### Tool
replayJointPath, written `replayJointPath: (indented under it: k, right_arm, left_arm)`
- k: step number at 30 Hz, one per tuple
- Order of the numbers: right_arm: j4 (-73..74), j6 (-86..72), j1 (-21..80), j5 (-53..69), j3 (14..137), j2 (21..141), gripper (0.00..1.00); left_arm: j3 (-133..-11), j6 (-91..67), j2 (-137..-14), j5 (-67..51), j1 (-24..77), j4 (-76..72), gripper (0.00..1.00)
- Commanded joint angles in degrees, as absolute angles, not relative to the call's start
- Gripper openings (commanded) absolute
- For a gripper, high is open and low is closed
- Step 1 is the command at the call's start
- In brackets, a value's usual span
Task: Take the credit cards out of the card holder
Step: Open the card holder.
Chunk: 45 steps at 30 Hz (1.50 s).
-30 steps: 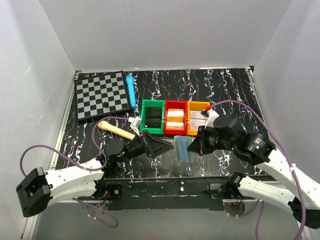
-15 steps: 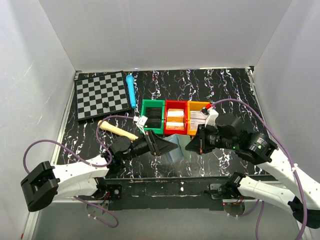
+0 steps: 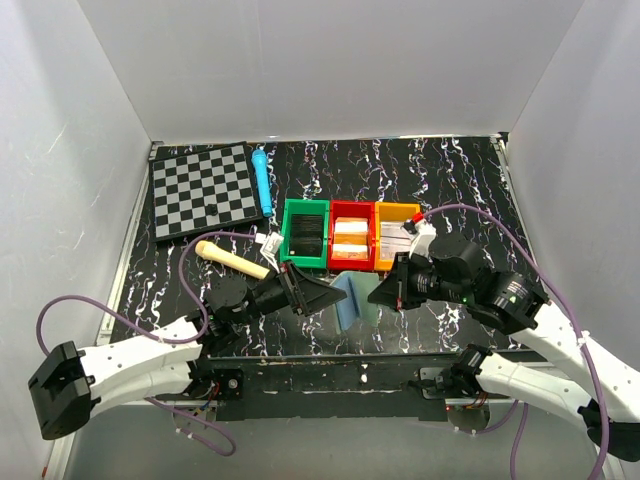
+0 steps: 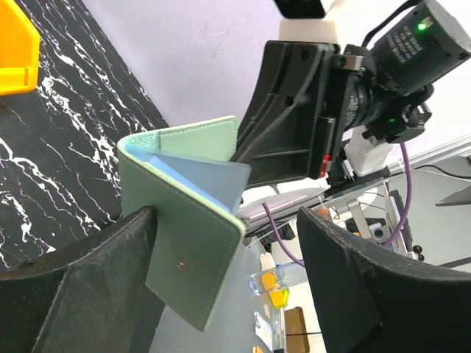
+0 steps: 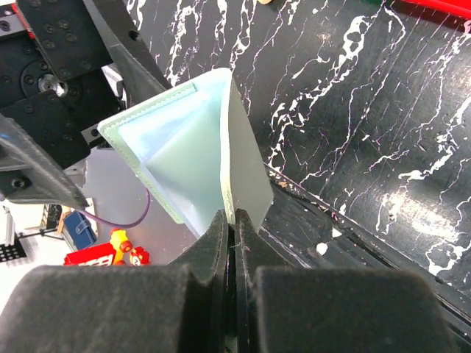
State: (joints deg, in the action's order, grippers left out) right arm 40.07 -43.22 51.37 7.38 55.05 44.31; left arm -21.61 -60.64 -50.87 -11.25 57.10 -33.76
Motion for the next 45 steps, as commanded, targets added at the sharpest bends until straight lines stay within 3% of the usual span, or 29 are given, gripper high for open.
replayJointPath:
  k: [1, 25, 33, 45]
  right_arm:
    - [35.4, -44.9, 51.0, 8.3, 54.2, 43.1, 0.01]
    - [30.7, -47.6, 49.4, 11.8, 50.6, 41.7, 0.01]
    - [29.4, -48.5, 48.3, 13.7, 49.6, 41.0, 0.01]
    - [27.0, -49.0, 47.0, 16.6, 48.2, 40.4, 0.01]
  left_arm:
    - [-21.5, -59.3, -47.5, -10.3, 57.0, -32.1, 0.74]
    - [-22.8, -53.2, -46.0, -10.4, 58.7, -27.0, 0.39]
    - [-22.1, -53.0, -45.8, -10.5, 59.0, -26.9, 0.39]
    - [-21.5, -52.1, -44.8, -10.7, 59.3, -28.4, 0.24]
